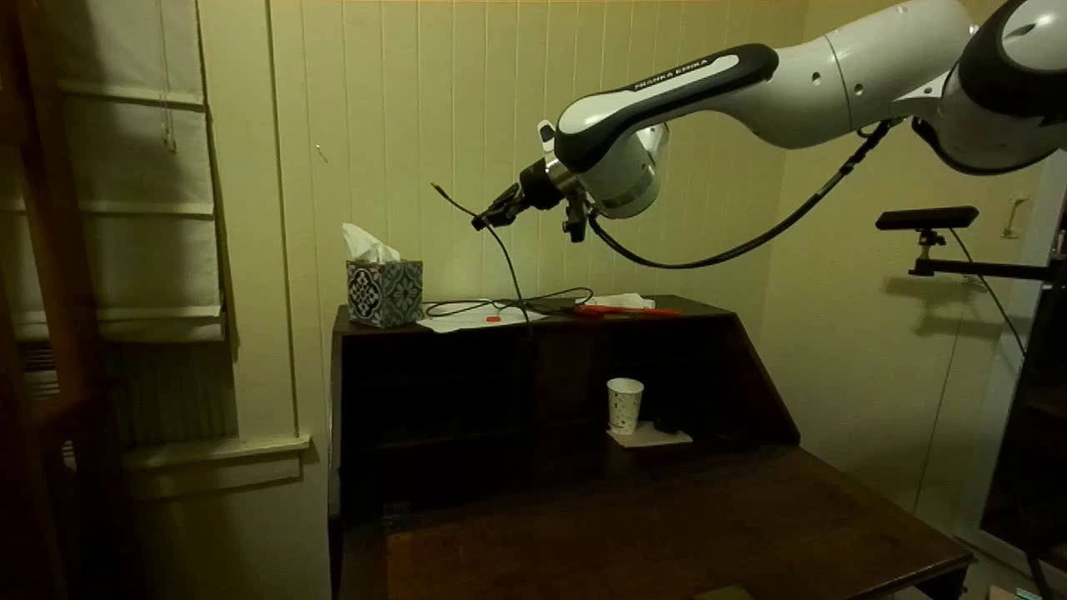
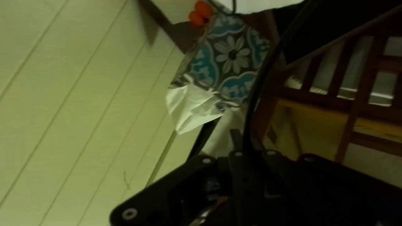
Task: Put the cable on the top shelf
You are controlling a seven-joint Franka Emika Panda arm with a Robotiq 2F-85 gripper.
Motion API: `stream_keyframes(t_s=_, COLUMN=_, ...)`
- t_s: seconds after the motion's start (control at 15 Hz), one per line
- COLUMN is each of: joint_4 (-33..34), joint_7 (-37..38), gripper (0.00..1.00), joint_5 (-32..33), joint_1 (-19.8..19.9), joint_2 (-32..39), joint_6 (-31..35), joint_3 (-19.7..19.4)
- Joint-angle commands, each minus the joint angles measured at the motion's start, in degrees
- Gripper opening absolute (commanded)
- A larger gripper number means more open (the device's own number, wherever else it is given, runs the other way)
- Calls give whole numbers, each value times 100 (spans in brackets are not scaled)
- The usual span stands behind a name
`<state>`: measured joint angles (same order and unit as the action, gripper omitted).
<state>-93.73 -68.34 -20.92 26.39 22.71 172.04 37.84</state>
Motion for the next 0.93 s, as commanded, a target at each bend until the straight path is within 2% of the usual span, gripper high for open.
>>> stream_keyframes(t_s=0.0, joint_4=1170, joint_7=816, gripper=5, joint_5=469, joint_1=-666, joint_2=342, joint_6=278, joint_3=-972)
stream_keyframes(t_s=0.13, joint_4=1785, joint_7=1255, gripper=2, joint_5=610, joint_1=-1014, joint_2=640, joint_6=474, joint_3=-1530)
stream_keyframes(t_s=0.4, joint_4=2822, joint_7=2201, gripper=1, joint_5=775, joint_1=-1830, joint_2=1400, joint_6=1112, joint_3=-2910)
stream_keyframes(t_s=0.47, joint_4=2032, joint_7=1772, gripper=6, joint_5=578, joint_1=-1404, joint_2=765, joint_6=754, joint_3=-2420)
stream_keyframes(t_s=0.6, joint_4=2360, joint_7=1980, gripper=6, joint_5=604, joint_1=-1674, joint_2=1108, joint_6=1000, joint_3=-2786)
stream_keyframes(t_s=0.73, joint_4=2534, joint_7=2000, gripper=6, joint_5=605, joint_1=-1760, joint_2=1279, joint_6=1074, joint_3=-2824)
stream_keyframes(t_s=0.8, joint_4=2576, joint_7=2002, gripper=1, joint_5=605, joint_1=-1775, joint_2=1301, joint_6=1076, joint_3=-2825)
stream_keyframes(t_s=0.87, joint_4=2695, joint_7=1841, gripper=1, joint_5=739, joint_1=-1755, joint_2=1468, joint_6=1231, joint_3=-2843)
